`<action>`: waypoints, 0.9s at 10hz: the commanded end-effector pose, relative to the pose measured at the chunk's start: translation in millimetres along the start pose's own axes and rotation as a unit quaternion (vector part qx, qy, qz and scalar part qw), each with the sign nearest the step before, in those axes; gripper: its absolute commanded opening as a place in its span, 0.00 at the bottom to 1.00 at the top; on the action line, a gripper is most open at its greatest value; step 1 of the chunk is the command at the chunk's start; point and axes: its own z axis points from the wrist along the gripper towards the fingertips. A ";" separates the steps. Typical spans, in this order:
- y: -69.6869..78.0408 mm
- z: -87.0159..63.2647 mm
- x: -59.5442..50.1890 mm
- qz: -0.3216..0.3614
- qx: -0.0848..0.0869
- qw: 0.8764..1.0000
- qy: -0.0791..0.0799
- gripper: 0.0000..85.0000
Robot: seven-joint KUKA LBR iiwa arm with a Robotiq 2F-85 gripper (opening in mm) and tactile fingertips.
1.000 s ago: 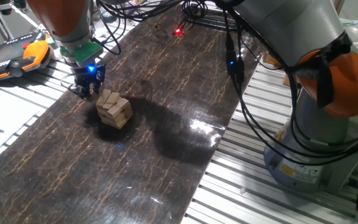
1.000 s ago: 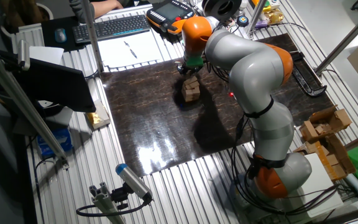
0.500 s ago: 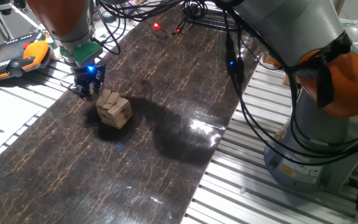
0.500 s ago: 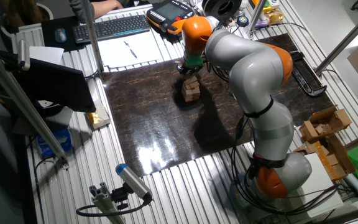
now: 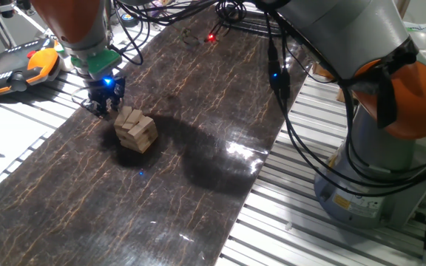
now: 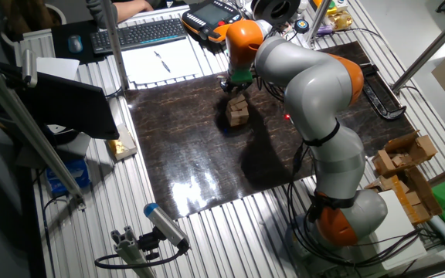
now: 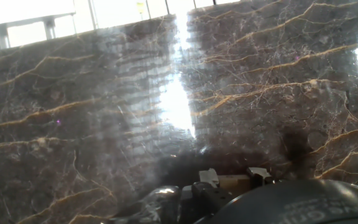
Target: Play Jenga
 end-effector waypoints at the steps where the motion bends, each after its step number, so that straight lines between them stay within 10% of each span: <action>1: 0.0 0.3 0.3 0.001 -0.003 1.000 0.003 0.36; 9: 0.5 -2.8 -5.0 0.000 0.006 1.000 -0.009 0.36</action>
